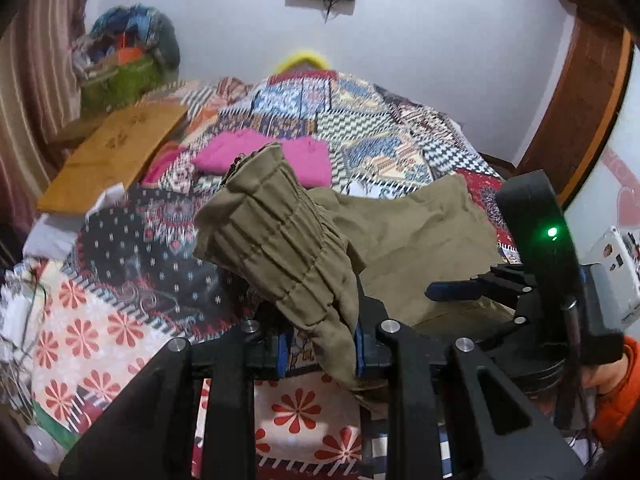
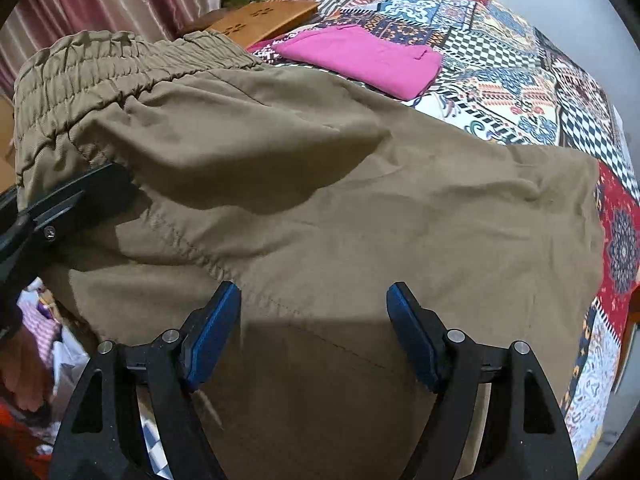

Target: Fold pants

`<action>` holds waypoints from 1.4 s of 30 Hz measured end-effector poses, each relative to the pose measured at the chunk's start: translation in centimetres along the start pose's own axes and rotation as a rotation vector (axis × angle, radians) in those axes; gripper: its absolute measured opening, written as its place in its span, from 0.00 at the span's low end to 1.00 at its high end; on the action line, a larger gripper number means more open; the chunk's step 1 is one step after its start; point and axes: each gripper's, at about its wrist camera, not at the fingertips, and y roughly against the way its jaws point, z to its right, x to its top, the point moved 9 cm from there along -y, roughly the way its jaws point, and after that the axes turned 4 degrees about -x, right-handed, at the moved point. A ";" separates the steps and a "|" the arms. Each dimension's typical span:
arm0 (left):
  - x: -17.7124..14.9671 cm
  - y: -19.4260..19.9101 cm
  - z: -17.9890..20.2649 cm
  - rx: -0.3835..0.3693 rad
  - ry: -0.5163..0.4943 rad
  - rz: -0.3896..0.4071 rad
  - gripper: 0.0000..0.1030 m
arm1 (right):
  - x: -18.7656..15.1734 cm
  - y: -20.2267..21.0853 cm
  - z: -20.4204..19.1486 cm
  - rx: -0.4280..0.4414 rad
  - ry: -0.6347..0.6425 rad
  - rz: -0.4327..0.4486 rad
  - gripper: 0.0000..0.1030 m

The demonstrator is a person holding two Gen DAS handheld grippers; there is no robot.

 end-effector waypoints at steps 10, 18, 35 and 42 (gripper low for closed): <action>2.5 1.2 4.5 -0.034 -0.124 0.063 0.23 | -3.0 6.1 4.4 -0.044 -0.138 0.131 0.71; 3.5 0.7 10.3 -0.168 -0.167 0.043 0.21 | -5.2 2.4 5.0 -0.046 -0.139 0.077 0.77; 3.7 -0.5 16.9 -0.241 -0.261 -0.001 0.21 | -10.7 6.2 12.3 -0.106 -0.318 0.112 0.74; 3.4 -1.7 20.0 -0.299 -0.295 -0.051 0.19 | -11.0 6.1 13.3 -0.041 -0.386 0.134 0.74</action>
